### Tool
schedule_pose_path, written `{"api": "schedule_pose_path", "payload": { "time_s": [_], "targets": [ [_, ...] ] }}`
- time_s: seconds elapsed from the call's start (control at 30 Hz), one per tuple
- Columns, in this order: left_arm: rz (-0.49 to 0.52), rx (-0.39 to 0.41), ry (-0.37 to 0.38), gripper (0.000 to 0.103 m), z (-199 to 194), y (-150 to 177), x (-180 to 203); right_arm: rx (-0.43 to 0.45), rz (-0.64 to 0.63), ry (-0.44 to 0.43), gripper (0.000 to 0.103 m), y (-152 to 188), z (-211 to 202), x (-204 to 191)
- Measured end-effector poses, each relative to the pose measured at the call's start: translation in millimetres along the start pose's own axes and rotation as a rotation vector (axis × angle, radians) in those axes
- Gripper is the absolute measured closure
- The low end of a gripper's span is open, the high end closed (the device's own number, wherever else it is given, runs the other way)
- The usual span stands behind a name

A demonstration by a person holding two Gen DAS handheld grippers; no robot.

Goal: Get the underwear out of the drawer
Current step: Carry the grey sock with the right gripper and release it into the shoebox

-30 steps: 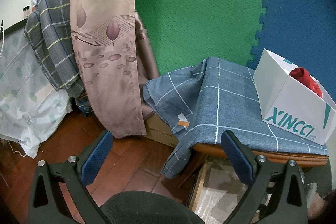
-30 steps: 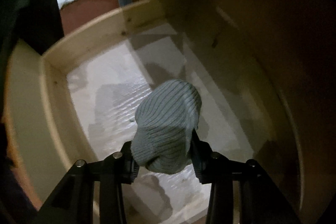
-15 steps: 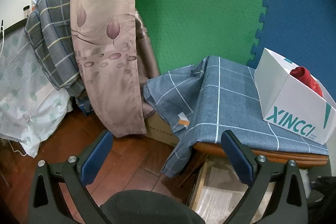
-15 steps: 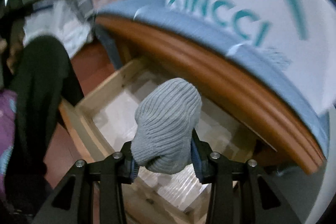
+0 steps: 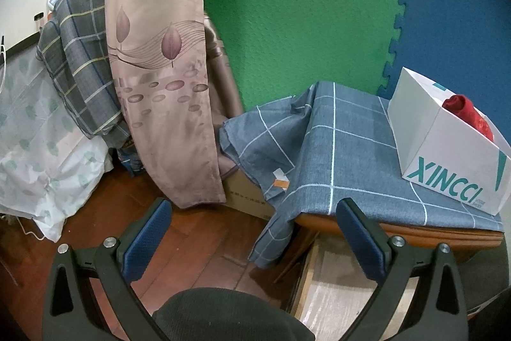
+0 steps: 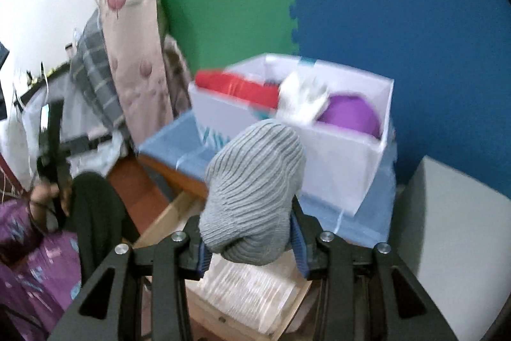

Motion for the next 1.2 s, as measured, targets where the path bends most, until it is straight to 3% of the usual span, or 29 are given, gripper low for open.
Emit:
{"api": "schedule_pose_path", "payload": {
  "time_s": [0.3, 0.47, 0.77, 1.2],
  "targets": [
    [0.002, 0.0, 0.0, 0.001, 0, -1, 1, 0.061, 0.027, 0.005, 0.062, -80, -14, 42],
    [0.012, 0.003, -0.004, 0.001, -2, 2, 0, 0.011, 0.02, -0.014, 0.062, -130, 27, 48],
    [0.018, 0.006, -0.001, 0.001, -4, 4, -2, -0.099, 0.033, -0.02, 0.062, -190, 107, 43],
    [0.078, 0.016, -0.044, 0.001, -4, 0, 15, -0.268, 0.034, 0.046, 0.061, -222, 207, 36]
  ]
}}
Point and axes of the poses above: each gripper's, at about its wrist camera, not at the fingertips, and z roughly the way its jaws point, x to its right, y to its underside, the point moved 3 cm from there along z, roughly the way its jaws point, and after that the axes turned 8 degrees about -x, right-handed, at the moved point
